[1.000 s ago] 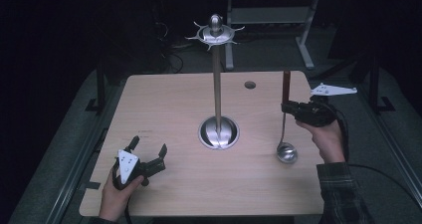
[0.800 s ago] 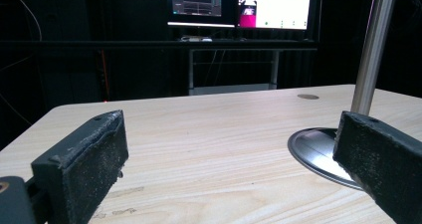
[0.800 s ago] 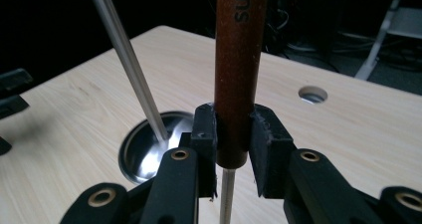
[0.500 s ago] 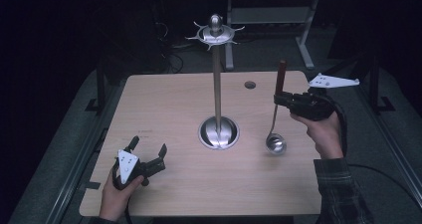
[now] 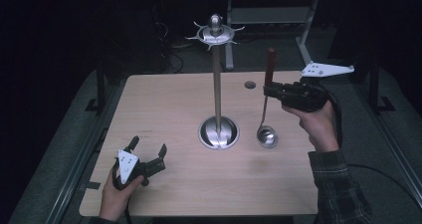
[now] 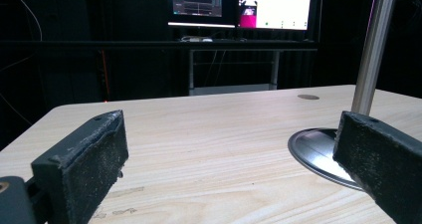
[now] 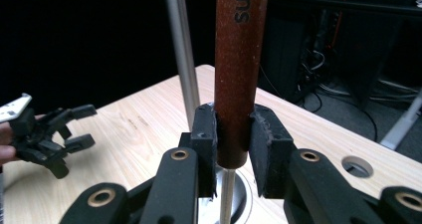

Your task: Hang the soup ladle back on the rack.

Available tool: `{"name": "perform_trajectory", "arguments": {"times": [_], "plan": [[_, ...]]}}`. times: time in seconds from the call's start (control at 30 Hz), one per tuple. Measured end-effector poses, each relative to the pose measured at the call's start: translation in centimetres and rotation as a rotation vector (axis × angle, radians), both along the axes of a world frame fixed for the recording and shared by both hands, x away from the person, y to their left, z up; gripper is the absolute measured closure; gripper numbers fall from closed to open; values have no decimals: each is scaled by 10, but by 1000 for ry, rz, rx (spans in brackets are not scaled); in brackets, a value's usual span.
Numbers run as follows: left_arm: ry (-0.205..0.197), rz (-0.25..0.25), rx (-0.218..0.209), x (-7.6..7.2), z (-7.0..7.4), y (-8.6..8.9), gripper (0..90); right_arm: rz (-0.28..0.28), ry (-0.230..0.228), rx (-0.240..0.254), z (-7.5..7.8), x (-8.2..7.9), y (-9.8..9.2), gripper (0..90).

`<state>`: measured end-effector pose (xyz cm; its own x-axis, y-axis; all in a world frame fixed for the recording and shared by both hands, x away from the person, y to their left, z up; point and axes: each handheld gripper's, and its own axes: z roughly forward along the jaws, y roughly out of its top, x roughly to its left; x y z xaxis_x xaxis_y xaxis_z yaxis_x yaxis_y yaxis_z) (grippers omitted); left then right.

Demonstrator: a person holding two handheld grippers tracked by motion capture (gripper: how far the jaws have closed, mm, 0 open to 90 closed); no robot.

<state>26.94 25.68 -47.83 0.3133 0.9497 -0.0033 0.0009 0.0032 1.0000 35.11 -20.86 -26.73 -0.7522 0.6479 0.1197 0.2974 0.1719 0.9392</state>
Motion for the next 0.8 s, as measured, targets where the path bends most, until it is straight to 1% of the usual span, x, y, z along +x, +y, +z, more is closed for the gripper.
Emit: {"name": "perform_trajectory", "arguments": {"times": [0.1,0.23,0.27,0.47,0.53,0.67,0.8], "plan": [[1,0,4,0,0,0,2,16,-16,-2,5,0,6,736],[1,0,2,0,0,0,2,36,-23,5,11,0,12,736],[-1,0,-4,0,0,0,2,50,-29,8,15,0,17,736],[1,0,-3,0,0,0,3,83,-45,5,27,0,34,736],[0,1,-3,0,0,0,3,90,-54,6,29,0,37,736],[0,0,-3,0,0,0,3,107,-55,7,32,0,43,736],[1,0,-2,0,0,0,3,109,-62,-8,35,2,48,735]]}}
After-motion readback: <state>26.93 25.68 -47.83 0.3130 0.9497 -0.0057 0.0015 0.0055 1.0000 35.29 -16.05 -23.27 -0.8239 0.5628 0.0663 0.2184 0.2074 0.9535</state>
